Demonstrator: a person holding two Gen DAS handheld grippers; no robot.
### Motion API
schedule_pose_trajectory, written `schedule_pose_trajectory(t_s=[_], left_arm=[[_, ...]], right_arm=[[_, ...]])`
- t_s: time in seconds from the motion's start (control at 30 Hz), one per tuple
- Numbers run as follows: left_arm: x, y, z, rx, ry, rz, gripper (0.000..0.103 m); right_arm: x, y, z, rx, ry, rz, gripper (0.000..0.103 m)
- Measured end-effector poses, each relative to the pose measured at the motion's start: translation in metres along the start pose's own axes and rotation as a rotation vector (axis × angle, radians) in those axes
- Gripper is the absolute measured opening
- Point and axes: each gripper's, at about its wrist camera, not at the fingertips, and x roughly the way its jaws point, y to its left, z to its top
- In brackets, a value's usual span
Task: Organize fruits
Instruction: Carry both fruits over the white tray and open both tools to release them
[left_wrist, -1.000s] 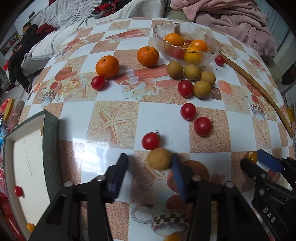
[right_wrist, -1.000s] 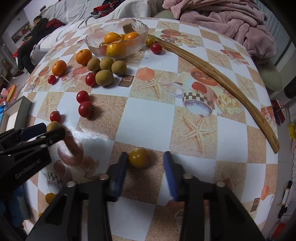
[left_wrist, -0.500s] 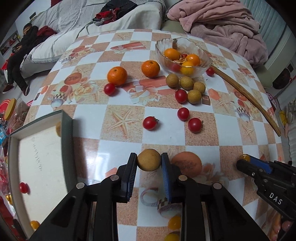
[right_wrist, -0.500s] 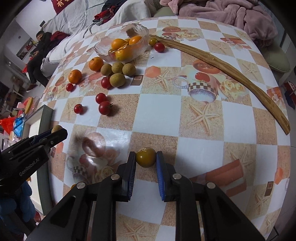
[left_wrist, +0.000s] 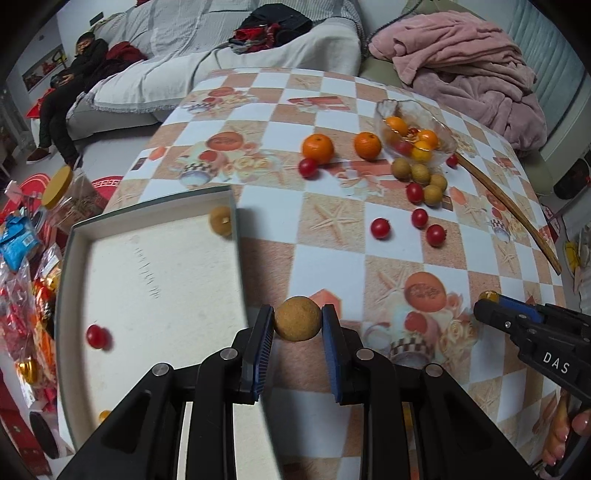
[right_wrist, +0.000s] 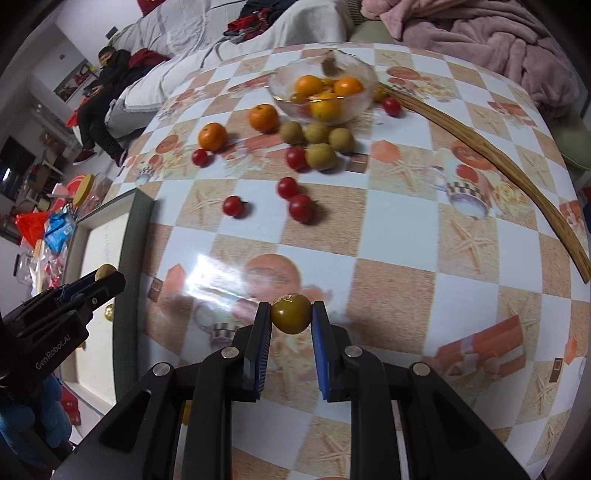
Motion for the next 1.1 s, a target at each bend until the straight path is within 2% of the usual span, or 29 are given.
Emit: schedule_pose_trajectory(t_s=[0.5,1.1], left_arm=[[-0.019,0.080,-0.028,-0.130,-0.020,0.066,0.028],[-0.011,0.136,-0.048,-0.227,0.009,0.105,0.028]], right_arm=[[0.015,0.087,0.009,-0.143,0.018,0.052,0.024],[0.036,0.169,0.019,-0.263,0.041,0.112,0.024]])
